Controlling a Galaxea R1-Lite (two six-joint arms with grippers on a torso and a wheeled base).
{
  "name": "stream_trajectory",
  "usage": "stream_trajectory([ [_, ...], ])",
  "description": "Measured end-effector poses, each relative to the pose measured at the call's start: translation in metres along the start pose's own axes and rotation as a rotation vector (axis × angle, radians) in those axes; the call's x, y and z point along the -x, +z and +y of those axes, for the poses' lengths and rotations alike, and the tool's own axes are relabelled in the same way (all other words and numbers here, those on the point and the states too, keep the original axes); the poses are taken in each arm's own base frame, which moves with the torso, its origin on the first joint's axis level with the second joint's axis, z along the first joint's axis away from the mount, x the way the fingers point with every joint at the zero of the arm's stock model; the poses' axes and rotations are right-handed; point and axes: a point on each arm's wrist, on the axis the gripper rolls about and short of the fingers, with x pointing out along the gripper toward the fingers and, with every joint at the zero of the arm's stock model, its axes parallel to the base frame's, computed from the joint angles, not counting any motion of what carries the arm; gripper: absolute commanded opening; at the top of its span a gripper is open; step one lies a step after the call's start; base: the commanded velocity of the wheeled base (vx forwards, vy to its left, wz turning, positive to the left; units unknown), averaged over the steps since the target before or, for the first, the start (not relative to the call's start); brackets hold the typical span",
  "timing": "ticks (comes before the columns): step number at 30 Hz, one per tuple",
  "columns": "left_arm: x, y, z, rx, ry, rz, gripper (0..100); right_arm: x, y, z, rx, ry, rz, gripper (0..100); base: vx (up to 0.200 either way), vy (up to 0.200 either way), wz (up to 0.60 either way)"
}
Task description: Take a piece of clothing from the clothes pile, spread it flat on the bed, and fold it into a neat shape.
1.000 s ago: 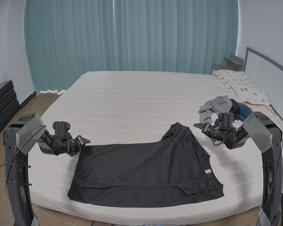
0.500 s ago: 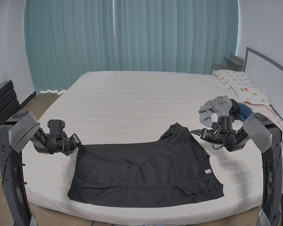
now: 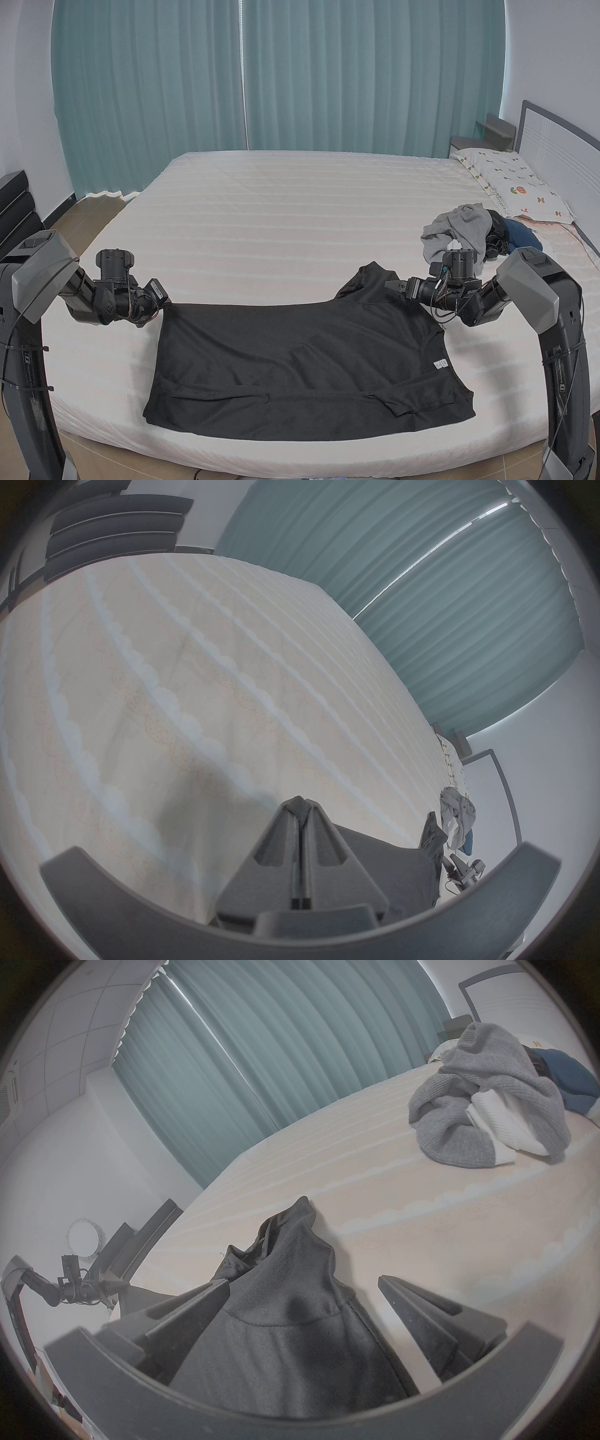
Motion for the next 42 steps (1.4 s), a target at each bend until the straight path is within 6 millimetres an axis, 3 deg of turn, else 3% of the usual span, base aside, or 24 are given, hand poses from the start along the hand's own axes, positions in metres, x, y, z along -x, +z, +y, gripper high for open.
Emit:
stream_trajectory([
  [14,0.001,0.0,-0.001,-0.001,-0.002,-0.002,0,0.002,0.002,-0.009,-0.006,-0.026,-0.011,0,0.0,0.0,0.0],
  [29,0.004,0.0,-0.004,-0.003,-0.003,-0.004,0,0.025,0.024,-0.014,-0.026,-0.032,-0.081,0,0.0,0.0,0.0],
  [42,0.019,0.011,-0.017,0.045,-0.038,-0.055,0,0.05,0.036,-0.015,-0.089,-0.037,-0.152,0,0.0,0.0,0.0],
])
